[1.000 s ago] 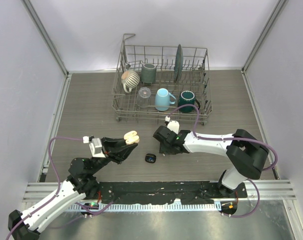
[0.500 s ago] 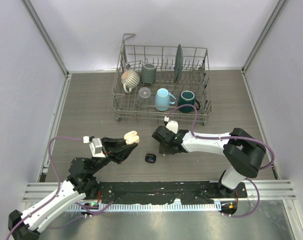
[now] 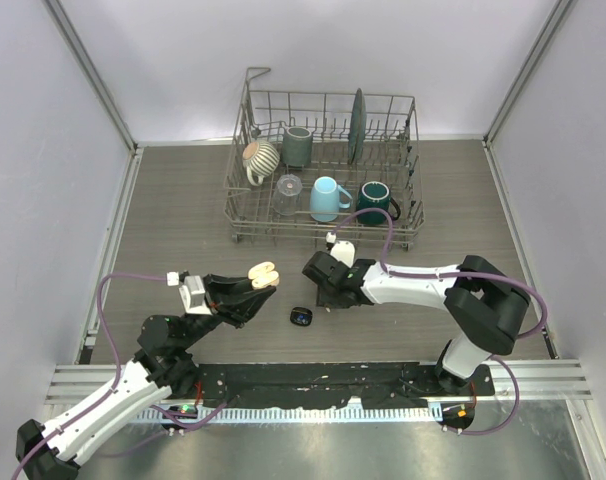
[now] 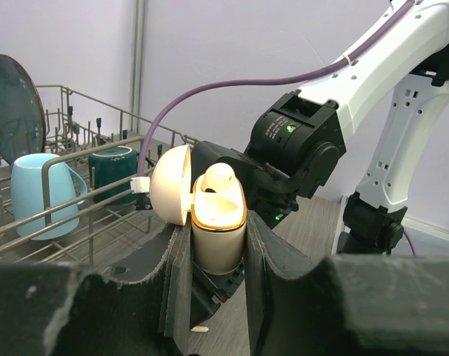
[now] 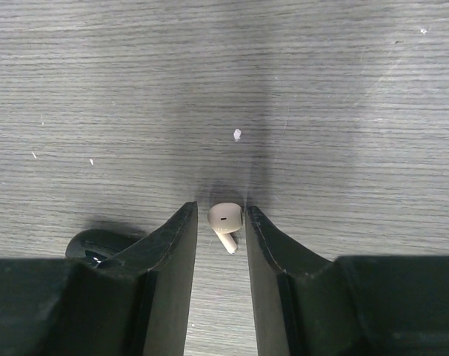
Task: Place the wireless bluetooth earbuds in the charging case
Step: Pick up the earbud from the center of the board.
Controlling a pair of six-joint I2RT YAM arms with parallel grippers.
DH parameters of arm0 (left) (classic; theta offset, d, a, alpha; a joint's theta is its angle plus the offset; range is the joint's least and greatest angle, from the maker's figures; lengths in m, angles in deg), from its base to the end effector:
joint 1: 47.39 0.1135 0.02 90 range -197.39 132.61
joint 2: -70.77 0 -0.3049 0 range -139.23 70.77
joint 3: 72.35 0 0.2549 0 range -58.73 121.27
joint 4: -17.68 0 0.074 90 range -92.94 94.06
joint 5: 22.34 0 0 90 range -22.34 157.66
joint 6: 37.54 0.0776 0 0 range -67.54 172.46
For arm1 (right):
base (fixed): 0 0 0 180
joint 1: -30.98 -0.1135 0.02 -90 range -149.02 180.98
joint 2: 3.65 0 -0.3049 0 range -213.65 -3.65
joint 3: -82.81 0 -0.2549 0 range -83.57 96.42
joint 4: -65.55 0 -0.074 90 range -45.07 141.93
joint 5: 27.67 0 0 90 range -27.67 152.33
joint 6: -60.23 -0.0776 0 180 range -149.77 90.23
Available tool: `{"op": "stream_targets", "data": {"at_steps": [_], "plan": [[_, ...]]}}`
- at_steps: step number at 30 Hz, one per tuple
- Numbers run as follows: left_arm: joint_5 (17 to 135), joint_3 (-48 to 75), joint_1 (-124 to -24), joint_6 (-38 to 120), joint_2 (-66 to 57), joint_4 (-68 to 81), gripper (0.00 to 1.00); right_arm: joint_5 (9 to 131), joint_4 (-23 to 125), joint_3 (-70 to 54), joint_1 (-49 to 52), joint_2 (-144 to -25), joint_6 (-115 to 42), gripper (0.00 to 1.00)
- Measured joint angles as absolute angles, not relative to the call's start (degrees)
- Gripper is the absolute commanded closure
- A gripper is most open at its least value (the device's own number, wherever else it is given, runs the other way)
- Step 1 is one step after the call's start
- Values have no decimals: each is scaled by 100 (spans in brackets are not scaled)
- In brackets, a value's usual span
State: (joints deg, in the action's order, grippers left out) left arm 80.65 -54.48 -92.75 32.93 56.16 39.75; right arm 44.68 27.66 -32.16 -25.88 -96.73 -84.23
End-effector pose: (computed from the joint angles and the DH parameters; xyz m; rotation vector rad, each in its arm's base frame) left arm 0.0682 -0.0939 0.2689 0.4765 1.1167 -1.1275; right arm 0.1955 0.2565 0.1630 0.0321 2.6462 0.2338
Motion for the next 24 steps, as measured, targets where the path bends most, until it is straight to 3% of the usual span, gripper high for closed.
{"op": "stream_targets", "data": {"at_steps": [24], "plan": [[8067, -5470, -9275, 3273, 5522, 4014, 100, 4092, 2486, -3098, -2590, -9774, -8263, 68]]}}
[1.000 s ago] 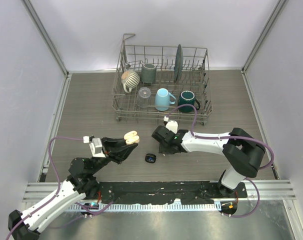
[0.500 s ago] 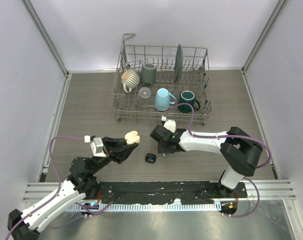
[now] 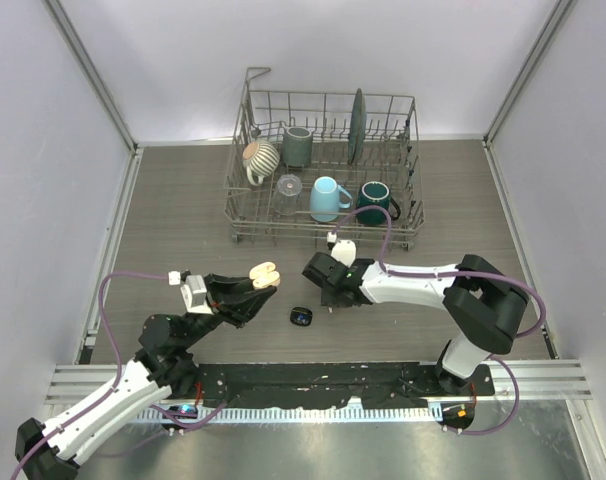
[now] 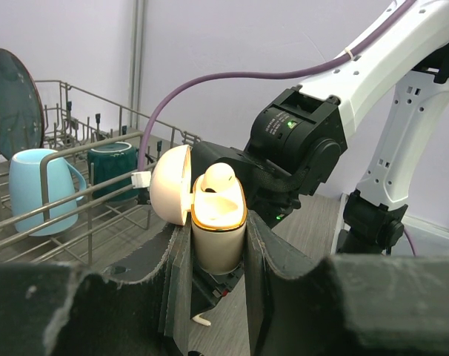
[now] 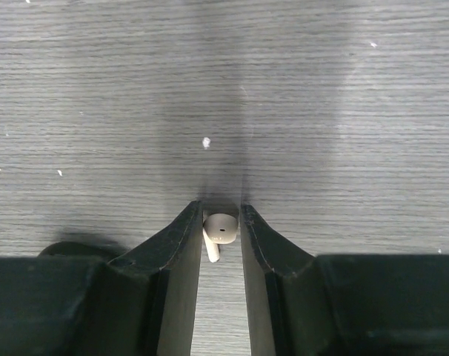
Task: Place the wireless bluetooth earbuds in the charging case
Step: Pick up the earbud from the center of the board.
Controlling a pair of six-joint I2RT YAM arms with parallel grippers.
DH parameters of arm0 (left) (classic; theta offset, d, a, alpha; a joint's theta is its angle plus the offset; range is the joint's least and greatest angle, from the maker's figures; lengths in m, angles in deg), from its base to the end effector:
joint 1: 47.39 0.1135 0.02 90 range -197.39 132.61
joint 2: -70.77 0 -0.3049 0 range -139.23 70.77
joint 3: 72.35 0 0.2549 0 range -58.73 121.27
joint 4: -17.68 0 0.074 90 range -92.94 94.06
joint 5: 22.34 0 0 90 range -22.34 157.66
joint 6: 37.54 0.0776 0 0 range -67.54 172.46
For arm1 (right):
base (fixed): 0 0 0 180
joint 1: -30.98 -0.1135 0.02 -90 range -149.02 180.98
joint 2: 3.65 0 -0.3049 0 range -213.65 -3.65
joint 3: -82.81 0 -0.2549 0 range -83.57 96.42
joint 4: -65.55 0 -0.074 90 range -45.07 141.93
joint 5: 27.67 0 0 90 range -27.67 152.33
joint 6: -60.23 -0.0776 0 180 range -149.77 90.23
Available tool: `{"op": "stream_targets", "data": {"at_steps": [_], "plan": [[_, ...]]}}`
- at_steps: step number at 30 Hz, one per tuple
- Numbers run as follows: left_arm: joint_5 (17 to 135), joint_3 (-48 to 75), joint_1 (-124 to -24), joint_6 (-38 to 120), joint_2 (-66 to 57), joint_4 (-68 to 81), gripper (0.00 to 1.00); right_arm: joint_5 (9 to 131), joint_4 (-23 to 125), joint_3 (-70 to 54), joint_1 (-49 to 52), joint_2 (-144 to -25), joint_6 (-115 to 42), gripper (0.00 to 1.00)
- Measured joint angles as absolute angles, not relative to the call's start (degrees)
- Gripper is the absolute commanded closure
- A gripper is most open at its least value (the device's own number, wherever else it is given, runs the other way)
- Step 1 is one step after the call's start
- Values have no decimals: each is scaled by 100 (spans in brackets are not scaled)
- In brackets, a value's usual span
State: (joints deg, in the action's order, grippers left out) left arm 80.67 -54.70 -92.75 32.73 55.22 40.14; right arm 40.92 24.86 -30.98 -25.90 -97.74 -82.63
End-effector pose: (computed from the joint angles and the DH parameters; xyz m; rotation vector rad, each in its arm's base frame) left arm 0.0698 -0.0956 0.2668 0.4776 1.1319 -1.1291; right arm 0.1988 0.2529 0.1623 0.0018 2.6244 0.1206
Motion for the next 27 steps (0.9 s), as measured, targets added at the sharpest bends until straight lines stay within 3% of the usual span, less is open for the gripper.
{"op": "stream_targets", "data": {"at_steps": [4, 9, 12, 27], "plan": [[8069, -5470, -9275, 3262, 5530, 4012, 100, 4046, 2469, -3229, -2590, -9649, -8348, 67], [8069, -5470, -9275, 3197, 5530, 4014, 100, 4055, 2438, -3369, -2590, -9500, -8412, 52], [8069, -5470, -9275, 3186, 5528, 4016, 100, 4053, 2420, -3397, -2590, -9463, -8399, 50], [8069, -5470, -9275, 3184, 5515, 4016, 100, 4258, 2488, -3397, -2588, -9463, -8453, 61]]}}
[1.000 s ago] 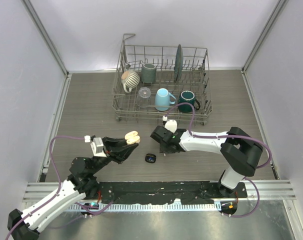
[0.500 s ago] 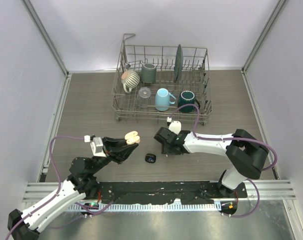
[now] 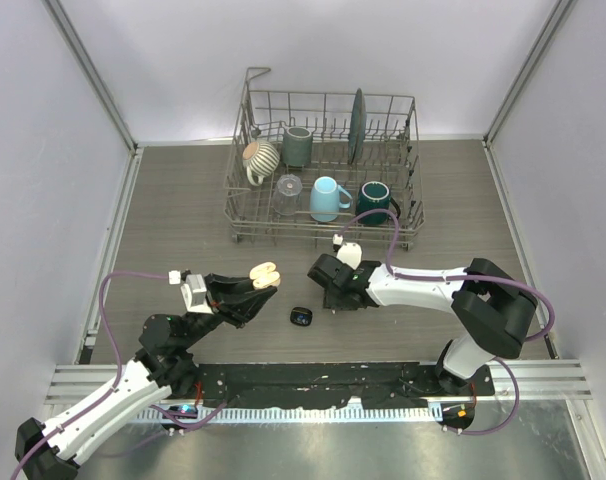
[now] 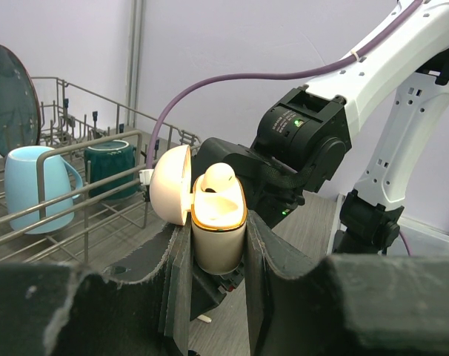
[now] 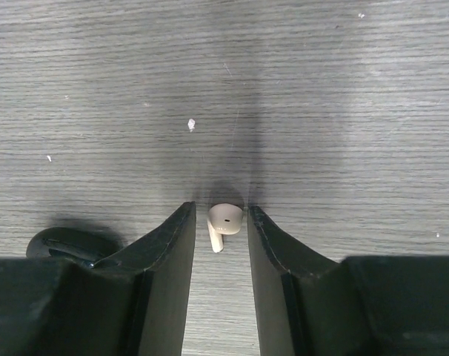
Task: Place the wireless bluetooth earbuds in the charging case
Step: Pick up the earbud from the center of the board.
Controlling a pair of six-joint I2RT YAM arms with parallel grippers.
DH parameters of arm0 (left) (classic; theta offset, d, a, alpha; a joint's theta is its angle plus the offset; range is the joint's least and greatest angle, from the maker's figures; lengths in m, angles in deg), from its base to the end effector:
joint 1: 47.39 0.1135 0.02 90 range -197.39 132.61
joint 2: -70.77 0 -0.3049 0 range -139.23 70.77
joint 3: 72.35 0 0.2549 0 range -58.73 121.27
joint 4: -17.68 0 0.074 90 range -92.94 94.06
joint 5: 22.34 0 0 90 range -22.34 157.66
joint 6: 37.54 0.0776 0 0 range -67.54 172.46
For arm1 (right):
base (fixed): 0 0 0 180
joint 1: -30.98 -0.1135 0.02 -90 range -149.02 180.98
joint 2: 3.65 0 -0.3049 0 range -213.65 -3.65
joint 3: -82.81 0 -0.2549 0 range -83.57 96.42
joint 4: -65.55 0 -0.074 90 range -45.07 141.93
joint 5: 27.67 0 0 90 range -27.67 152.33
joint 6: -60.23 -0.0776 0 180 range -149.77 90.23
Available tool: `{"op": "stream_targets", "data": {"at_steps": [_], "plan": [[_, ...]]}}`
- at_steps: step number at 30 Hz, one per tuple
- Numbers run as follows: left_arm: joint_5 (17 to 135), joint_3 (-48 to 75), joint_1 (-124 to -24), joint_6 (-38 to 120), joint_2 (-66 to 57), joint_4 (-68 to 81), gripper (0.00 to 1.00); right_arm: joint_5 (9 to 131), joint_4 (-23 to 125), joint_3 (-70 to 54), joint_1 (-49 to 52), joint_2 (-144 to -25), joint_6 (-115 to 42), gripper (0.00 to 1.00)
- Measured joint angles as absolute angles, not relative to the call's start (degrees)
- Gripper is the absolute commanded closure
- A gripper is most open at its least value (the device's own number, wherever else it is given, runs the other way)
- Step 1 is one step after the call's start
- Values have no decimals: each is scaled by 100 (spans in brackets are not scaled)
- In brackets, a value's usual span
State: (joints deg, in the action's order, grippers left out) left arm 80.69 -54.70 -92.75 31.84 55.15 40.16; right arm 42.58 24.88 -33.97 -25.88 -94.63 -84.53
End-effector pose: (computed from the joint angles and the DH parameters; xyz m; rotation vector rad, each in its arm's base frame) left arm 0.0699 -0.0957 0.2667 0.4700 1.1382 -1.1427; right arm 0.1886 0.2409 0.1629 0.0392 2.6458 0.1580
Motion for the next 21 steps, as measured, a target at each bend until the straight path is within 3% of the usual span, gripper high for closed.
{"op": "stream_targets", "data": {"at_steps": [21], "plan": [[8069, -5470, -9275, 3181, 5519, 4018, 100, 4260, 2482, -3397, -2588, -9463, -8565, 72]]}}
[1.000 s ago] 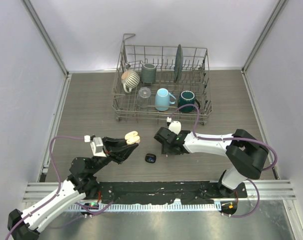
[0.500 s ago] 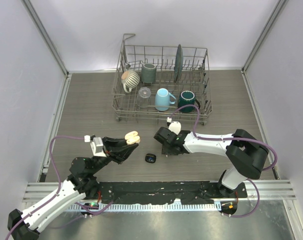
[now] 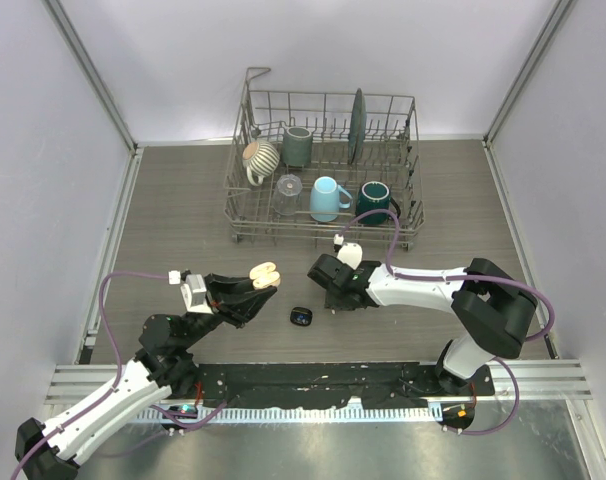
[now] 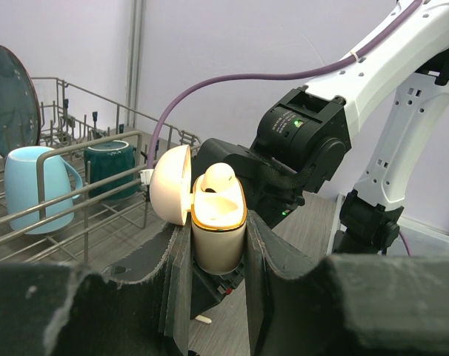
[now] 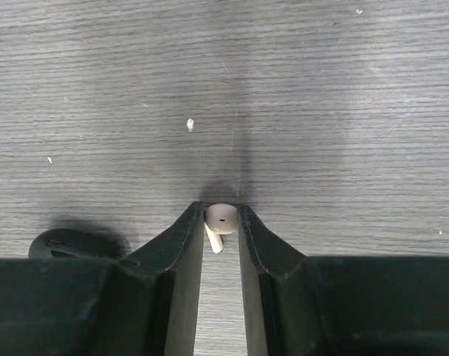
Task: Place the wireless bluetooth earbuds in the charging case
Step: Pick up the earbud from the center of the board, then place the earbud in the charging case.
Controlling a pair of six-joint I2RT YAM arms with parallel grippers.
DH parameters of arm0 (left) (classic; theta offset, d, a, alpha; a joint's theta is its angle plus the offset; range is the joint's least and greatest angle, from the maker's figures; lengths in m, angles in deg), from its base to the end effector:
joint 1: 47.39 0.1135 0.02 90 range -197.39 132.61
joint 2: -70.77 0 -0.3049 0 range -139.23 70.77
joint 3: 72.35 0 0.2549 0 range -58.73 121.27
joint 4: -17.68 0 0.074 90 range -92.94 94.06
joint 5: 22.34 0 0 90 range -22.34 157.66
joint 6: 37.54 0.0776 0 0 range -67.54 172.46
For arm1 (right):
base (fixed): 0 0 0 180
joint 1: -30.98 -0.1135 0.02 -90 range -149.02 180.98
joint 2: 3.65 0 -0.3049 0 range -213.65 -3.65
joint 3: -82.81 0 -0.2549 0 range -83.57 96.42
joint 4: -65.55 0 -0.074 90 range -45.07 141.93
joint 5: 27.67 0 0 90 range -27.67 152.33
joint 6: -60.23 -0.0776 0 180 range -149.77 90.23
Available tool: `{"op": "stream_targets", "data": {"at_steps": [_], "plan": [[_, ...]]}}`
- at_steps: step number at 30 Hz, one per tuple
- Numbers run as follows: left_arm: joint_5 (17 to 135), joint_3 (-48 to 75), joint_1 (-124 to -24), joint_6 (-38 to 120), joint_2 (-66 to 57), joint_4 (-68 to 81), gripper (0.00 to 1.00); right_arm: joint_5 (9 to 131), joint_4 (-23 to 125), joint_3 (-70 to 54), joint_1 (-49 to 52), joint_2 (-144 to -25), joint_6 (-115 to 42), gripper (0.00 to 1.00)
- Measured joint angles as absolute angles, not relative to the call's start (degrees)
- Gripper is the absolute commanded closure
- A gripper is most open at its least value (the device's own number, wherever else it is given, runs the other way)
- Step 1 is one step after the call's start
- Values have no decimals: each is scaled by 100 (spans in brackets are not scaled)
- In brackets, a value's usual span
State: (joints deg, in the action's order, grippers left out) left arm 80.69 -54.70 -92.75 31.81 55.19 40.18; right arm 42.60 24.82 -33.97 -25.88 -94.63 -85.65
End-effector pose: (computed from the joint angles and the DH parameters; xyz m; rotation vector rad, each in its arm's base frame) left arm 0.0698 -0.0956 0.2668 0.4696 1.1372 -1.1433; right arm 0.1885 0.2408 0.1628 0.0648 2.6470 0.1637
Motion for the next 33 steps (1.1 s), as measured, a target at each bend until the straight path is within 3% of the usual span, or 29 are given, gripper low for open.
{"op": "stream_targets", "data": {"at_steps": [6, 9, 16, 24, 33], "plan": [[8069, -5470, -9275, 3181, 5513, 4020, 100, 4243, 2473, -3397, -2588, -9463, -8565, 78], [8069, -5470, -9275, 3179, 5506, 4025, 100, 4241, 2473, -3397, -2588, -9463, -8565, 89], [8072, -5470, -9275, 3177, 5428, 4044, 100, 4228, 2475, -3399, -2588, -9463, -8565, 99], [8069, -5470, -9275, 3170, 5428, 4058, 100, 3996, 2648, -3727, -2616, -8834, -8543, 99], [8067, -5470, -9275, 3166, 5399, 4073, 100, 2953, 3255, -4324, -3014, -7048, -8490, 99]]}}
